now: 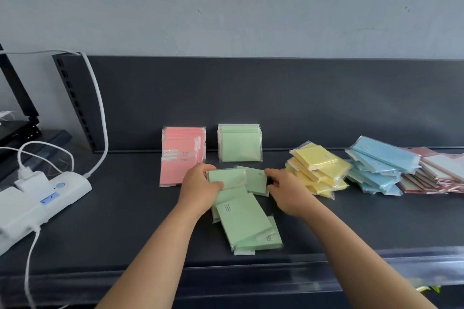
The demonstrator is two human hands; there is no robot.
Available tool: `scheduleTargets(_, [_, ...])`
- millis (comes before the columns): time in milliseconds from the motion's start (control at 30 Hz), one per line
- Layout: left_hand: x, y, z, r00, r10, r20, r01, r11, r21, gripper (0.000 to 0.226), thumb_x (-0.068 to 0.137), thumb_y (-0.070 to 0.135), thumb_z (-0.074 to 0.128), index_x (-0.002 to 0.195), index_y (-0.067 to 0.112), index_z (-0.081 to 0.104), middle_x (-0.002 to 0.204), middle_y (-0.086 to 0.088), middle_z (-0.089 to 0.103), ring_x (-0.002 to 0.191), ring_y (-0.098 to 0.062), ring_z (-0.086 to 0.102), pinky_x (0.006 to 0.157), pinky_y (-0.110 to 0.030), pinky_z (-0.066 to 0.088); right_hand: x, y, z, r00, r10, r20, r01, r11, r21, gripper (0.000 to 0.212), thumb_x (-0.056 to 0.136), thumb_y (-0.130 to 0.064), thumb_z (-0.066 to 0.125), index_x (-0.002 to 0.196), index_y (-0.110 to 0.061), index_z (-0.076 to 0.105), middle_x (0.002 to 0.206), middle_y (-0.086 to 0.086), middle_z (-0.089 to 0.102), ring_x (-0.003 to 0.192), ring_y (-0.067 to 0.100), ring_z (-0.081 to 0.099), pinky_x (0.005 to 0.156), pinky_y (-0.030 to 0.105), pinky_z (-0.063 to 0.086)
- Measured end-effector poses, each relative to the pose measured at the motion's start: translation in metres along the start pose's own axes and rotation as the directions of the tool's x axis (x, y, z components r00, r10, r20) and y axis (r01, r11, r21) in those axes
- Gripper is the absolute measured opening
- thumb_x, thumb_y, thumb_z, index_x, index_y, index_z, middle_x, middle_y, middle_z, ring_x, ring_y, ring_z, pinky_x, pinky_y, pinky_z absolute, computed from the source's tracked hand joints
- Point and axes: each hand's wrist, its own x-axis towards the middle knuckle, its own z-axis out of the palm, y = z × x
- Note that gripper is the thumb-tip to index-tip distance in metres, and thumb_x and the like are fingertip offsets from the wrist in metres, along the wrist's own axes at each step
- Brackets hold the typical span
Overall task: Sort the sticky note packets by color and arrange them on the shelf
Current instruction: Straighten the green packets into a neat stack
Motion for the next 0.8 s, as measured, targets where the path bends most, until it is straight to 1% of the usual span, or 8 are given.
scheduleTargets(67, [-0.002, -0.002, 0.001, 1.000, 0.001, -0.007, -0.001, 1.000, -0.014, 0.033, 0.083, 0.006, 0.067, 0.110, 0.022, 0.056, 0.111, 0.000, 0.062, 0.094, -0.015, 0.062, 0.082, -0.036, 0.055, 0.001, 0.001, 0.001, 1.000, -0.010, -0.004, 0.010, 1.000, 0.002, 0.042, 0.095, -0.002, 0.041, 0.135, -0.014, 0.050, 0.122, 0.004, 0.060, 0.105, 0.019, 0.058, 0.085, 0.028, 0.049])
scheduleTargets(167, [-0.004, -0.002, 0.002, 1.000, 0.015, -0.025, -0.016, 1.000, -0.026, 0.028, 0.087, 0.004, 0.062, 0.104, 0.023, 0.052, 0.106, 0.002, 0.061, 0.090, -0.014, 0.060, 0.069, -0.027, 0.051, 0.007, -0.003, 0.000, 1.000, -0.023, 0.007, 0.024, 0.997, -0.069, 0.054, 0.096, -0.013, 0.052, 0.147, -0.016, 0.034, 0.154, 0.002, 0.032, 0.137, 0.022, 0.036, 0.109, 0.031, 0.032])
scheduleTargets(300, [-0.005, 0.001, -0.002, 0.998, 0.045, -0.048, -0.046, 0.998, -0.031, 0.022, 0.090, 0.004, 0.055, 0.103, 0.021, 0.049, 0.101, 0.000, 0.058, 0.086, -0.016, 0.058, 0.060, -0.026, 0.046, 0.020, -0.016, -0.002, 0.988, 0.039, 0.151, -0.005, 0.976, -0.217, 0.068, 0.094, -0.028, 0.055, 0.152, -0.016, 0.020, 0.150, 0.007, 0.035, 0.129, 0.025, 0.043, 0.100, 0.031, 0.038])
scheduleTargets(433, [-0.008, 0.002, -0.009, 0.992, 0.105, -0.076, -0.108, 0.993, -0.043, 0.023, 0.091, 0.007, 0.056, 0.107, 0.021, 0.047, 0.101, -0.001, 0.059, 0.086, -0.019, 0.060, 0.065, -0.029, 0.048, 0.026, -0.018, -0.006, 0.990, 0.078, 0.116, -0.047, 0.967, -0.249, 0.073, 0.085, -0.033, 0.067, 0.145, -0.015, 0.030, 0.138, 0.009, 0.035, 0.110, 0.027, 0.051, 0.089, 0.031, 0.043])
scheduleTargets(600, [-0.008, 0.012, -0.026, 0.956, 0.182, -0.231, -0.213, 0.970, -0.117, 0.021, 0.091, 0.010, 0.061, 0.110, 0.016, 0.054, 0.093, 0.007, 0.064, 0.084, -0.012, 0.064, 0.066, -0.025, 0.051, 0.026, -0.013, -0.012, 0.988, 0.000, -0.154, 0.004, 1.000, 0.029, 0.048, 0.081, -0.012, 0.069, 0.126, -0.017, 0.053, 0.119, 0.002, 0.059, 0.096, 0.016, 0.059, 0.072, 0.020, 0.048])
scheduleTargets(700, [-0.004, 0.014, -0.032, 0.947, 0.194, -0.256, -0.241, 0.956, -0.168, 0.009, 0.092, 0.015, 0.059, 0.100, 0.018, 0.059, 0.091, -0.003, 0.069, 0.083, -0.026, 0.066, 0.072, -0.046, 0.056, 0.019, -0.018, -0.021, 0.929, -0.027, -0.370, 0.093, 0.982, 0.163, 0.029, 0.086, -0.009, 0.064, 0.111, -0.021, 0.059, 0.099, 0.003, 0.064, 0.082, 0.017, 0.059, 0.061, 0.019, 0.046])
scheduleTargets(767, [-0.002, 0.014, -0.031, 0.950, 0.200, -0.239, -0.246, 0.952, -0.182, 0.005, 0.094, 0.018, 0.054, 0.097, 0.018, 0.058, 0.094, -0.014, 0.066, 0.077, -0.034, 0.059, 0.066, -0.047, 0.054, 0.015, -0.021, -0.028, 0.919, 0.002, -0.393, 0.160, 0.911, 0.380, 0.021, 0.087, -0.008, 0.064, 0.102, -0.023, 0.061, 0.095, 0.001, 0.068, 0.085, 0.018, 0.064, 0.063, 0.024, 0.050])
scheduleTargets(800, [0.000, 0.012, -0.030, 0.954, 0.202, -0.220, -0.244, 0.952, -0.185, 0.006, 0.095, 0.019, 0.051, 0.097, 0.017, 0.057, 0.095, -0.017, 0.063, 0.073, -0.030, 0.054, 0.063, -0.043, 0.050, 0.013, -0.023, -0.029, 0.935, 0.008, -0.354, 0.179, 0.852, 0.493, 0.019, 0.087, -0.007, 0.065, 0.100, -0.022, 0.062, 0.095, 0.000, 0.070, 0.086, 0.018, 0.066, 0.064, 0.025, 0.051])
